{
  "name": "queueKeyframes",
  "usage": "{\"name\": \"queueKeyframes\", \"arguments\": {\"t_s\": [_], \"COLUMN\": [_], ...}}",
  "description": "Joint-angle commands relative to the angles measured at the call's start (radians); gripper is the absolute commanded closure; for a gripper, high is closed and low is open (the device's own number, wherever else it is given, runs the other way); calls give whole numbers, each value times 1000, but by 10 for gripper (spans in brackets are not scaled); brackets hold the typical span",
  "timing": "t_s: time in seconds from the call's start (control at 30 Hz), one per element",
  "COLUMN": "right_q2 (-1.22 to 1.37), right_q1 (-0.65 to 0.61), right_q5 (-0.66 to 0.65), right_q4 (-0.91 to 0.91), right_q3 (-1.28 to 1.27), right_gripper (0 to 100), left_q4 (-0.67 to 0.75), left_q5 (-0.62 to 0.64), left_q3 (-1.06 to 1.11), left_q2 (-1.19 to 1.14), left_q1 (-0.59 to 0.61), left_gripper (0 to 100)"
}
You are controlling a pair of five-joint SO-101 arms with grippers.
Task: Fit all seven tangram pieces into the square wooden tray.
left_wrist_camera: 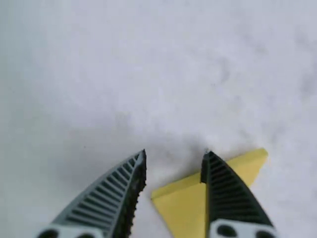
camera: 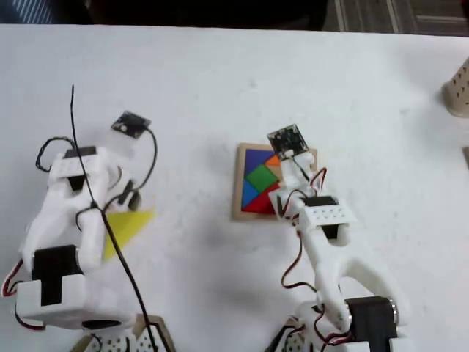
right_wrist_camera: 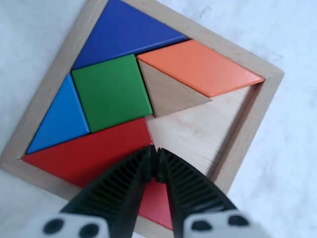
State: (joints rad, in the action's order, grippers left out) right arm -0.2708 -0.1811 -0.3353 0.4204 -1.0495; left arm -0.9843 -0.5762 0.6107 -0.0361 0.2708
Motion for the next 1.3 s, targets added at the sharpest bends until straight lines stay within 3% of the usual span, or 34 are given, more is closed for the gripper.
{"name": "queueKeyframes", "arguments": {"t_s": [0.0, 0.1, 0.23, 0.37, 0.6, 0.97, 1.1, 1.27], "right_q2": [12, 12, 12, 12, 4, 4, 4, 4], "right_q1": [-24, -24, -24, -24, -48, -48, -48, -50], "right_q5": [-12, -12, -14, -49, -89, -89, -89, -89], "right_q4": [7, 7, 7, 7, 4, 4, 4, 4], "right_q3": [12, 12, 12, 11, -8, -8, -8, -8], "right_gripper": [981, 981, 981, 981, 981, 981, 981, 981], "left_q4": [-8, -12, -51, -196, -344, -178, -175, -178], "left_q5": [-89, -175, -216, -244, -594, -686, -760, -767], "left_q3": [-11, -11, -83, -181, -198, -183, -192, -190], "left_q2": [51, 53, 53, 53, 47, -44, -117, -122], "left_q1": [-15, -13, -15, -15, -1, 22, 24, 33], "left_gripper": [688, 622, 670, 718, 717, 714, 666, 672]}}
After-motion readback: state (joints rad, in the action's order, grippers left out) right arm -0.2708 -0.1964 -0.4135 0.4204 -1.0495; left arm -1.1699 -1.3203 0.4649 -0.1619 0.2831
